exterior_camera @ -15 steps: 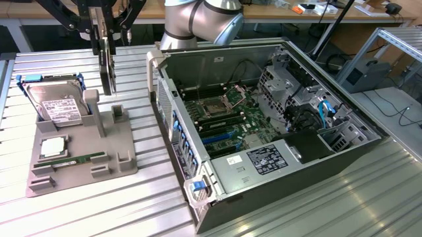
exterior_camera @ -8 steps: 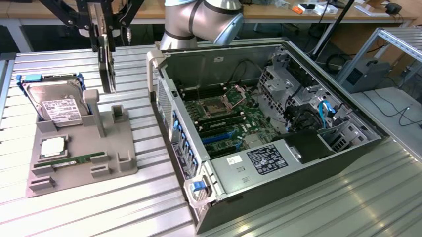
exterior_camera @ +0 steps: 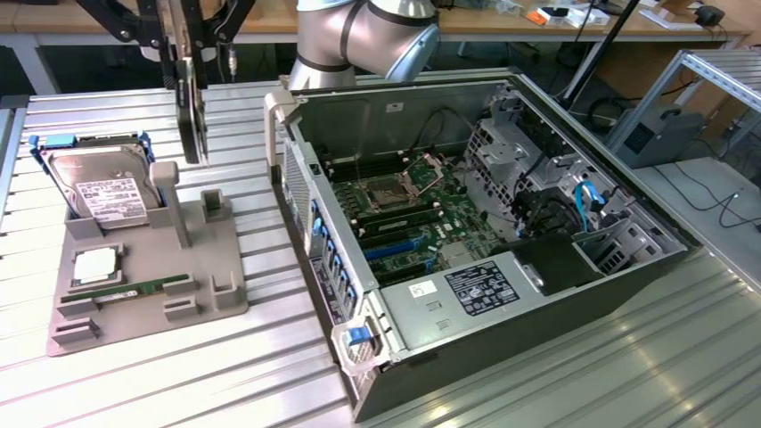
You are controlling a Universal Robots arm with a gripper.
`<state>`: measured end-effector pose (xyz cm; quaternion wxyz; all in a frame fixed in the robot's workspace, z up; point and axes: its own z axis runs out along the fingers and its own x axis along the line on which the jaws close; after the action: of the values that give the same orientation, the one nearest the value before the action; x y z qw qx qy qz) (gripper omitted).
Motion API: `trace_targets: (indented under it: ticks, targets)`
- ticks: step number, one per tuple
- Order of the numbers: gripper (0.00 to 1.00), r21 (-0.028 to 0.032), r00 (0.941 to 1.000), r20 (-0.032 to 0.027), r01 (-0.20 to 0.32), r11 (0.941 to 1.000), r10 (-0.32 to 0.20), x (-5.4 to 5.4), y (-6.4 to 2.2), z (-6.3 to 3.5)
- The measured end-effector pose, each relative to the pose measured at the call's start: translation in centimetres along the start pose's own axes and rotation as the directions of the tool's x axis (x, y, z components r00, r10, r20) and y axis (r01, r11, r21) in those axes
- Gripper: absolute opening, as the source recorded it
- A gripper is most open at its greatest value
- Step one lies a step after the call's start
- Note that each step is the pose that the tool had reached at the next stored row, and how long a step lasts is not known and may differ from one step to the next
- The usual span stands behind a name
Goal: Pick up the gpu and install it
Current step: 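Pick up the gpu and move the gpu toward the slot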
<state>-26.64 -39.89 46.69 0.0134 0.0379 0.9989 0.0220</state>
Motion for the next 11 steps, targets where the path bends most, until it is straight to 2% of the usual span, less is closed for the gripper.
trace_targets:
  ticks: [11]
  targets:
    - [0.27, 0.0001, 1.0000, -0.0001, 0.000, 1.0000, 0.000, -0.02, 0.03, -0.71]
